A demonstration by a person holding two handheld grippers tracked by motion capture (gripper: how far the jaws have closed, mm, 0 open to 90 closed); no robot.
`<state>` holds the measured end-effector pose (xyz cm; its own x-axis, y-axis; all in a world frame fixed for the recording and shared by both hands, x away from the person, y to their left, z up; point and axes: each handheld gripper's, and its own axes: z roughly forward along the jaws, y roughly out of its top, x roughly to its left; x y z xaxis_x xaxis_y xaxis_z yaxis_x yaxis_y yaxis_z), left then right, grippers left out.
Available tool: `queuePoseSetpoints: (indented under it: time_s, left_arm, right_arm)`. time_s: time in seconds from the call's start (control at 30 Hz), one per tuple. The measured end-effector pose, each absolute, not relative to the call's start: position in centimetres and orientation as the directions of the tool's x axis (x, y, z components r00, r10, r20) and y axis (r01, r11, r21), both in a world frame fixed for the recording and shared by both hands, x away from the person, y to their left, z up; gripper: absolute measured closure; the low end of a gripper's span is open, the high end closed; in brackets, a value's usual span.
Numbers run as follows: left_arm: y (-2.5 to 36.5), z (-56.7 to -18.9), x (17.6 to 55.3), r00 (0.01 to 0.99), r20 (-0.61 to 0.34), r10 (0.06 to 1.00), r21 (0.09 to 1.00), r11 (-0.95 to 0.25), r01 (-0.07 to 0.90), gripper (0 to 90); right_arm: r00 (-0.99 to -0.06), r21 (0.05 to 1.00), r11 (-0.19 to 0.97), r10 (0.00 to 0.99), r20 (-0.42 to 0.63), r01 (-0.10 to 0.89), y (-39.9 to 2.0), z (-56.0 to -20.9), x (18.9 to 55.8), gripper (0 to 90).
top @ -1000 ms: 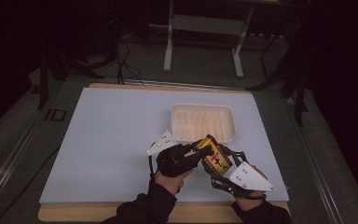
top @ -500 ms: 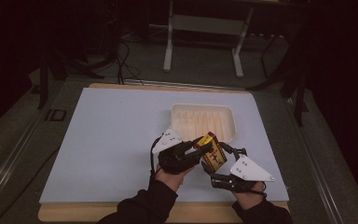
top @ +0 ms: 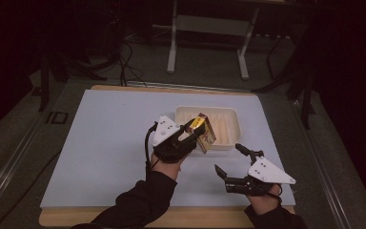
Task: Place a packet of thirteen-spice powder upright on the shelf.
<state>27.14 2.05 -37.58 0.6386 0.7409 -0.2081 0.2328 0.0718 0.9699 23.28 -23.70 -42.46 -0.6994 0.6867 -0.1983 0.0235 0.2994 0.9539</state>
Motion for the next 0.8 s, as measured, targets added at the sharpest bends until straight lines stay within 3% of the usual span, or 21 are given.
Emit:
queuePoseSetpoints:
  time_s: [0.2, 0.63, 0.8]
  left_arm:
    - [1.8, -37.9, 28.2, 0.595, -0.155, 0.789, 0.976, 0.030, 0.215, 69.1]
    - [1.2, -38.7, 30.7, 0.493, -0.159, 0.855, 0.971, 0.047, 0.233, 69.1]
    - [0.7, -39.5, 32.1, 0.422, -0.115, 0.899, 0.975, 0.020, 0.221, 69.1]
  right_arm:
    - [-0.669, 0.950, 0.312, 0.709, -0.222, 0.015, -24.8, -42.9, 23.1, 10.9]
    - [-0.639, 0.940, 0.340, 0.722, -0.265, -0.006, -26.0, -43.6, 23.2, 10.9]
    - [-0.640, 0.935, 0.354, 0.716, -0.279, -0.011, -25.8, -44.0, 23.3, 10.9]
